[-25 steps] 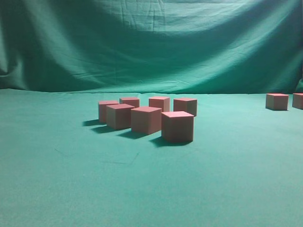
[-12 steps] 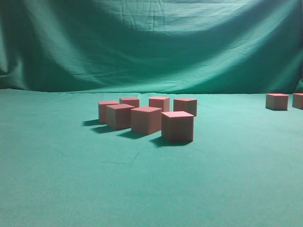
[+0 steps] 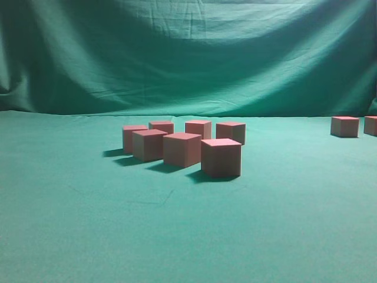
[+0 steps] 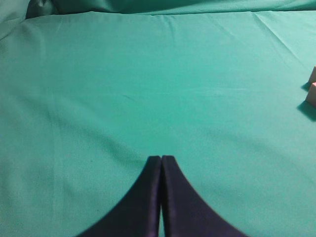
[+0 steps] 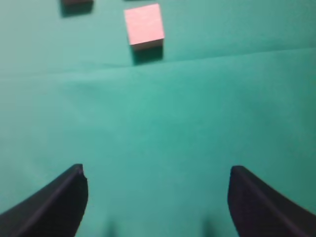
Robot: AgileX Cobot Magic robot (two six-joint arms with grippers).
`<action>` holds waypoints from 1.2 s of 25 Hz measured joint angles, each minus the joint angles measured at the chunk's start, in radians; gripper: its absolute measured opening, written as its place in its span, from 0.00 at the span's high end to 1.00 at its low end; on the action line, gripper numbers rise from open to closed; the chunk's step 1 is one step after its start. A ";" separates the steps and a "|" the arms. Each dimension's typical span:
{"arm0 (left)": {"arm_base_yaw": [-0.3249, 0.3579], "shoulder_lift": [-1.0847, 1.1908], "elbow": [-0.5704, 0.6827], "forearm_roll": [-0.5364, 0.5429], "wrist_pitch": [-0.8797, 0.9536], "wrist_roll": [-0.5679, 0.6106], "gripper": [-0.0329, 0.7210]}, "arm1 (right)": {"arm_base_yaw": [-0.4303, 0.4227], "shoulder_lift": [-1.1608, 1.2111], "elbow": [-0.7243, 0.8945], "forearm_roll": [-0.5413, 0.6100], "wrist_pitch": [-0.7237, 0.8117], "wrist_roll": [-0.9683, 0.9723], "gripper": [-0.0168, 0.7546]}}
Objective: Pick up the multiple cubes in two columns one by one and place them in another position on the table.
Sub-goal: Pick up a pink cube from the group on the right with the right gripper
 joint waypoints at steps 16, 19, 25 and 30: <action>0.000 0.000 0.000 0.000 0.000 0.000 0.96 | -0.027 0.262 -0.138 0.116 -0.224 -0.231 0.26; 0.000 0.000 0.000 0.000 0.000 0.000 0.96 | -0.027 0.290 -0.138 0.212 -0.239 -0.334 0.26; 0.000 0.000 0.000 0.000 0.000 0.000 0.96 | -0.027 0.363 -0.140 0.234 -0.287 -0.384 0.26; 0.000 0.000 0.000 0.000 0.000 0.000 0.96 | -0.027 0.402 -0.140 0.247 -0.337 -0.390 0.26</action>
